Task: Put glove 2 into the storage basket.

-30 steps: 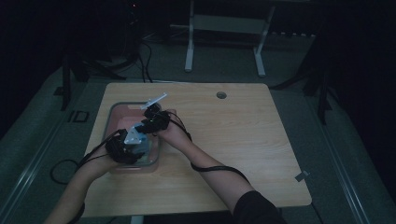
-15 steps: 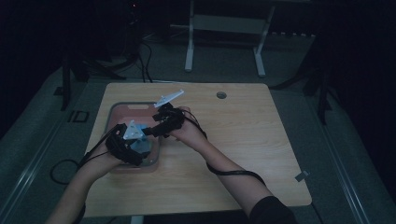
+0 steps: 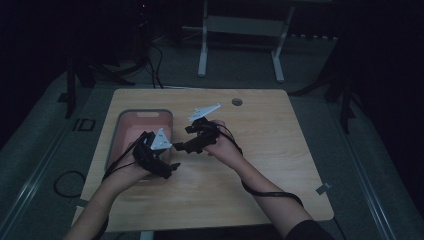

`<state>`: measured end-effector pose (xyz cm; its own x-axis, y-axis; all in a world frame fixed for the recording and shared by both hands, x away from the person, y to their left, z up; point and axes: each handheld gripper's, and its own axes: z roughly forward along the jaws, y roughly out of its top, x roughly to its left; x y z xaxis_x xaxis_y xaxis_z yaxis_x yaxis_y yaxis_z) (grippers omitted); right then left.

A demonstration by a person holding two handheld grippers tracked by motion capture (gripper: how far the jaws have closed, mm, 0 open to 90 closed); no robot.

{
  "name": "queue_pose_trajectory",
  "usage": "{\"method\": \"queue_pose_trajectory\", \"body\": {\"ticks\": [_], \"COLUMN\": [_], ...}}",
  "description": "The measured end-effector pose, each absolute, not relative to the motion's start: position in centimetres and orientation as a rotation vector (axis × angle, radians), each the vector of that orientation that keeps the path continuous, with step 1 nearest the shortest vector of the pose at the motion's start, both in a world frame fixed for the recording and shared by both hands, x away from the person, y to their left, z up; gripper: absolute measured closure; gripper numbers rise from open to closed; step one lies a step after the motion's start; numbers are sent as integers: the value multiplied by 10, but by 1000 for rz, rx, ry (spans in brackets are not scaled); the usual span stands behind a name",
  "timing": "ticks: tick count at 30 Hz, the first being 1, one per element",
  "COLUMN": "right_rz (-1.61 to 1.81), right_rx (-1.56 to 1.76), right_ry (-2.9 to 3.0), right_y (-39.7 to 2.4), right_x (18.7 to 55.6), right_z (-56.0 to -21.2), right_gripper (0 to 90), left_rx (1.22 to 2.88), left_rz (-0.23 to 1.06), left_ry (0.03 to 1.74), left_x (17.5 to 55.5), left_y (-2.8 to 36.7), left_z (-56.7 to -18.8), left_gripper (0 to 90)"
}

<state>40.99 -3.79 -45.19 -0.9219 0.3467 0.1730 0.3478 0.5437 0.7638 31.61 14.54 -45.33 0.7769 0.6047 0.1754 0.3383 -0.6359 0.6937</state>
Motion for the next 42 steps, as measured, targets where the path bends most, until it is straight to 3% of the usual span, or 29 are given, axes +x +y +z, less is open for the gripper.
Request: {"method": "queue_pose_trajectory", "body": {"ticks": [19,42], "right_rz": [-1333,-1285], "right_rx": [-677,-771], "right_ry": [-2774,-2787], "right_y": [-96,-143], "right_x": [403,392], "right_z": [-484,-518], "right_gripper": [153,152], "left_rx": [2323,2317], "left_rz": [430,342], "left_ry": [557,471], "left_x": [313,302], "left_y": [87,49], "left_z": [-466,-490], "left_gripper": [24,24]}}
